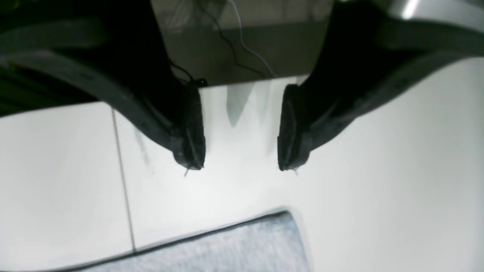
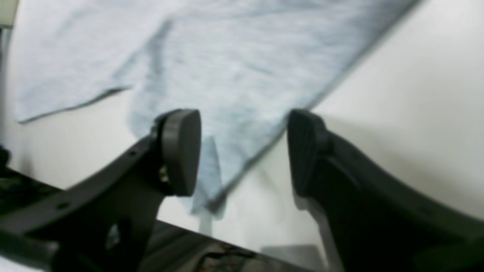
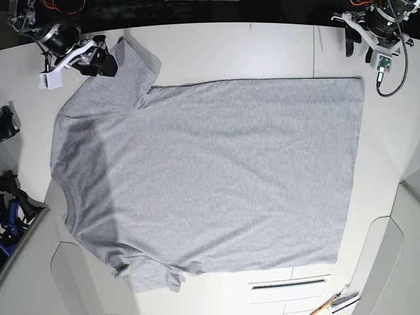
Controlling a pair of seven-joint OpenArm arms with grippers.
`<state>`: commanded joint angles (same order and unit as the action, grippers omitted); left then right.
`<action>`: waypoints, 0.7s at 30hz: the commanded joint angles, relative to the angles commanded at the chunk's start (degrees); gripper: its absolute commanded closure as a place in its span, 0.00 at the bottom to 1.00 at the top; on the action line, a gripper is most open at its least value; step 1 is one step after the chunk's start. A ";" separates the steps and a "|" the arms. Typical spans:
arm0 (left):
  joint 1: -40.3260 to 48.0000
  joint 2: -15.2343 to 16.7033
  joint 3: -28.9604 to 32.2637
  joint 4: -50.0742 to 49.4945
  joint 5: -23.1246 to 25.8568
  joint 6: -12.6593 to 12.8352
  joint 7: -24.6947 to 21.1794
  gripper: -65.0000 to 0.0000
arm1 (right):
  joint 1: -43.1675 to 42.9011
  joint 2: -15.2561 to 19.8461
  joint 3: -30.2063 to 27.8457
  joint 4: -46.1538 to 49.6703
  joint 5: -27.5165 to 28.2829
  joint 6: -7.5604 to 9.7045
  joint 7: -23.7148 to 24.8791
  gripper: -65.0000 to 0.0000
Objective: Fold the T-shirt properly
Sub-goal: 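Lower both grippers and pinch the shirt's shoulder edge at each end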
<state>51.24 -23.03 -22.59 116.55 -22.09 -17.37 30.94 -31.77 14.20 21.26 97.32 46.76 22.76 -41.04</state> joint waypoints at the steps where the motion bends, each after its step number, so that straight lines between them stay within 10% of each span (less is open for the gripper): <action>1: -0.07 -0.02 0.00 0.00 0.02 0.00 -0.02 0.47 | 0.00 -0.31 -0.04 0.00 0.00 0.00 0.02 0.44; 16: -16.55 -3.85 0.00 -16.41 -3.04 0.15 0.57 0.47 | 0.00 -0.74 -0.07 0.00 -3.06 1.29 0.04 0.44; 21: -18.62 -3.85 0.00 -17.18 -11.72 -4.04 4.24 0.47 | -0.02 -0.74 -0.07 0.00 -3.04 1.70 0.07 0.44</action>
<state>32.62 -26.87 -22.59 99.37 -33.80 -21.41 35.18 -31.79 13.45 21.19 97.32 43.72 24.47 -40.97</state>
